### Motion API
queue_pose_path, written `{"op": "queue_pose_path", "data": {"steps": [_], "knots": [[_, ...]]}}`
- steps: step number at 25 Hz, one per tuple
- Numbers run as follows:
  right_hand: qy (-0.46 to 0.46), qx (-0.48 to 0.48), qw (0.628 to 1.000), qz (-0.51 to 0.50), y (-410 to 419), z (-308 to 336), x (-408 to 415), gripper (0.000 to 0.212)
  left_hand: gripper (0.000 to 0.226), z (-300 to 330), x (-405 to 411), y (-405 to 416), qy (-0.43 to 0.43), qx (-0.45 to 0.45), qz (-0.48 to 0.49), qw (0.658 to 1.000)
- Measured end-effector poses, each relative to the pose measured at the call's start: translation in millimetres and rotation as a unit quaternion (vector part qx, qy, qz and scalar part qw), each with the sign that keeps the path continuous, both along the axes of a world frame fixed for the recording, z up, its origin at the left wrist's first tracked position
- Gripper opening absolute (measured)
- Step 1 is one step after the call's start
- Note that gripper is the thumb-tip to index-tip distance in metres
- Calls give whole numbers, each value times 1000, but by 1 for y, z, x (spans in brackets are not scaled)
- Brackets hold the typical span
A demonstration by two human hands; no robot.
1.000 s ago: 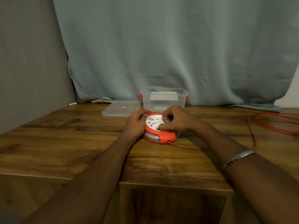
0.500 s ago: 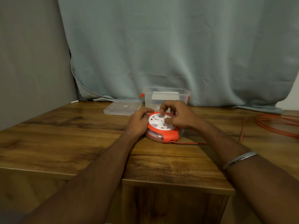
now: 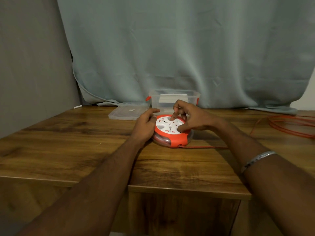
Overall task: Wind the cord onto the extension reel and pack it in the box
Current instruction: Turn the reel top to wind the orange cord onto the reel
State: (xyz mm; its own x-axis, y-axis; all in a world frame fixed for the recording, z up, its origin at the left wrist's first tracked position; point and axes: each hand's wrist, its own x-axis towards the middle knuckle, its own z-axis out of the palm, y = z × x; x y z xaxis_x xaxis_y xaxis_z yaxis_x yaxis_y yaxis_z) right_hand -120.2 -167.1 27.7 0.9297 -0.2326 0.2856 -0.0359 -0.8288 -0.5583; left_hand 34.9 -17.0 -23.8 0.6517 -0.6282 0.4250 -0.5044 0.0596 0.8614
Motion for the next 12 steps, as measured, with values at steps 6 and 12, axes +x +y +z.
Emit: {"op": "queue_pose_path", "data": {"steps": [6,12], "knots": [[-8,-47,999,-15,7,-7,6,31,33,-1,5,-3,5,1,30,1000],[-18,-112,990,-82,15,-10,13,48,32,-2,6,-5,-2,11,36,999]]}}
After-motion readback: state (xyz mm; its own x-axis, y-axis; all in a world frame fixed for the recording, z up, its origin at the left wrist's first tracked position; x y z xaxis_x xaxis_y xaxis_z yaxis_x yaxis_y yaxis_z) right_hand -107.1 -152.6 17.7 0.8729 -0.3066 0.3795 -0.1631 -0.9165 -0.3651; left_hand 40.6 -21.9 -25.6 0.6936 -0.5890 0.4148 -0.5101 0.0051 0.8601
